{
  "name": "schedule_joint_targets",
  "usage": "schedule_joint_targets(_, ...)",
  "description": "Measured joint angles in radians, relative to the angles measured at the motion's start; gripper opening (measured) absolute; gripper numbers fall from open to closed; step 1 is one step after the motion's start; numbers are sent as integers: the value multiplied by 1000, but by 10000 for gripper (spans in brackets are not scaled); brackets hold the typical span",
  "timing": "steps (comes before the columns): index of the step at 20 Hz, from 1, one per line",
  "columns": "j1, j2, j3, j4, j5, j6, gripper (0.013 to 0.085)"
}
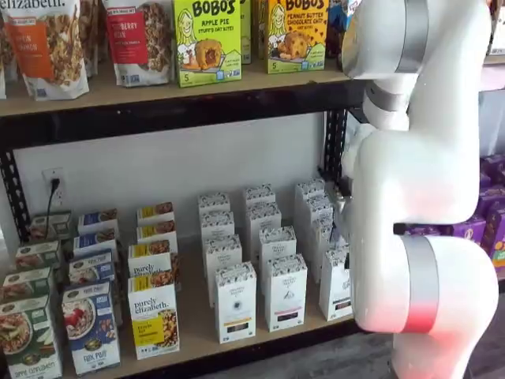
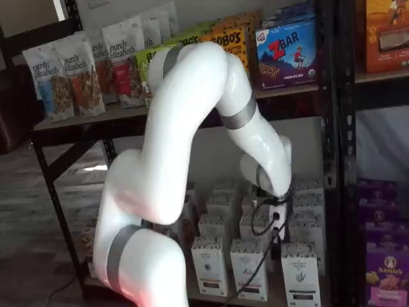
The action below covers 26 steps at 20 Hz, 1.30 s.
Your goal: Pick up the white box with a green strip in the middle, on the bottom shelf, the sixth box from the left
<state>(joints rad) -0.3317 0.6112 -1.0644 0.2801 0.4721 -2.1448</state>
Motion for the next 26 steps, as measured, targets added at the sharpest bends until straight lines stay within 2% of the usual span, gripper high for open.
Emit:
schedule_joint_targets(3, -3, 19, -48, -15, 48, 15, 850)
schedule_joint_targets(8, -4, 42, -99, -25, 75, 27, 850)
schedule_joint_targets(18, -11, 115, -185, -65, 69, 54, 850)
schedule_joint_targets(26, -11, 221, -305, -95, 70, 80, 850)
